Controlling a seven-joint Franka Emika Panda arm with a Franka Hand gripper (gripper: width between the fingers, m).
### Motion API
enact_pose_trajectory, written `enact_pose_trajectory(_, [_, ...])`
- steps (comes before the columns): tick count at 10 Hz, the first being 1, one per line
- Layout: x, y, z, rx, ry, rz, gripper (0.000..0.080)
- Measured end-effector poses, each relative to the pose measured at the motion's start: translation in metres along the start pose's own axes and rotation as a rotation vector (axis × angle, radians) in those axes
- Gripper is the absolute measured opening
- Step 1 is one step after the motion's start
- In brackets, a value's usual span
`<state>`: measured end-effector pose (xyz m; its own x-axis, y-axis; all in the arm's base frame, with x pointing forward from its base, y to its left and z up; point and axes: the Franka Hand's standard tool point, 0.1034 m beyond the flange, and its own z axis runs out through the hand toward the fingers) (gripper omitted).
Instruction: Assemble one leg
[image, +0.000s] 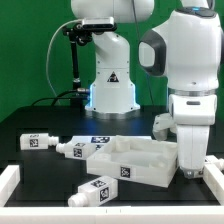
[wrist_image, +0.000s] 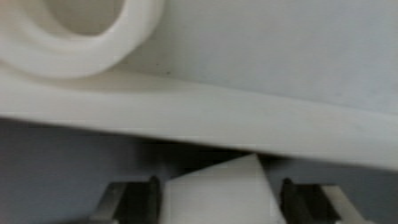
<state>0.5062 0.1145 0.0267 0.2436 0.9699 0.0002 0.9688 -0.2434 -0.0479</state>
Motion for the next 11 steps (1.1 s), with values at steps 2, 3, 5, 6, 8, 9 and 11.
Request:
enact_pose_trajectory(2, [-0.025,0.005,-0.054,-0.013,-0.038,-0.023,0.0321])
enact_pose_trajectory(3, [-0.052,0.012,-0.072,-0.024,-0.048,-0.023,0.0321])
enact_pose_trajectory(5, [-0.096,0.032,-0.085,-0.035,-0.053,0.015,0.0321])
enact_pose_trajectory(6, [-0.086,0.040,-0.078,-0.035,-0.046,0.093,0.0321])
enact_pose_trajectory(8, [-0.084,0.040,-0.077,-0.033,-0.046,0.071,0.0321])
enact_pose_trajectory(9, [-0.088,0.038,-0.073,-0.023,-0.047,0.021,0.0321])
enact_pose_trajectory(11, [-0.131,0.024,-0.063,0.052,-0.042,-0.148,0.0321])
